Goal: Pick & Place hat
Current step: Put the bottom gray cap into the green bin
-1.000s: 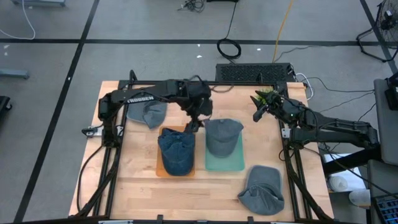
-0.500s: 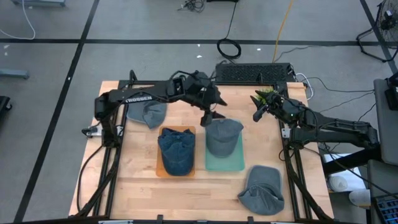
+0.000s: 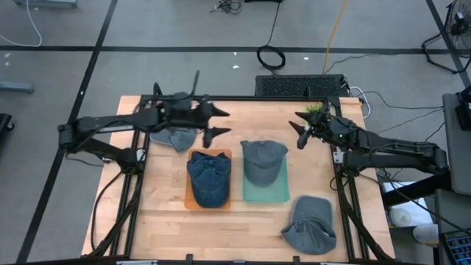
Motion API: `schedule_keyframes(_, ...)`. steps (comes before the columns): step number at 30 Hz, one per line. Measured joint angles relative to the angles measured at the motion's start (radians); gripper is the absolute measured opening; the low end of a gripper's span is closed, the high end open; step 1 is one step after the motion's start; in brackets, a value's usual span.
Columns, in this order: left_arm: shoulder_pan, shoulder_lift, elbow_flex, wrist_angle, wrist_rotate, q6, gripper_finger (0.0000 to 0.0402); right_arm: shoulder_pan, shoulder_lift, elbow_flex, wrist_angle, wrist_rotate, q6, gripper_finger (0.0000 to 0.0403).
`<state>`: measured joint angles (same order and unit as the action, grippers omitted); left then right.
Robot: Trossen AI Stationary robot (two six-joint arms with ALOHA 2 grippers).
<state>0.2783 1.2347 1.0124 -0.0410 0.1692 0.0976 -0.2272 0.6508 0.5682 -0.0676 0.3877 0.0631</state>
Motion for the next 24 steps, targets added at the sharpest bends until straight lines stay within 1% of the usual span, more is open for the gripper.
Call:
schedule_keyframes(4, 0.001, -0.144, -0.035, -0.068, -0.003, -0.034, 0.0271, 0.000, 0.056, 0.000, 0.073, -0.050, 0.001, 0.0248)
schedule_keyframes(8, -0.005, -0.263, -0.094, -0.134, -0.007, -0.061, 0.0271, 0.000, 0.105, 0.000, 0.184, -0.130, 0.001, 0.0268)
schedule_keyframes(14, -0.031, -0.429, -0.225, -0.142, -0.048, -0.079, 0.0271, 0.000, 0.160, 0.000, 0.293, -0.134, 0.001, 0.0269)
schedule_keyframes(20, -0.036, -0.550, -0.317, -0.161, -0.047, -0.110, 0.0271, 0.001, 0.243, 0.000, 0.438, -0.275, 0.005, 0.0257)
schedule_keyframes(24, -0.037, -0.581, -0.357, -0.170, -0.005, -0.232, 0.0271, 0.027, 0.302, 0.000, 0.508, -0.286, 0.003, 0.0254)
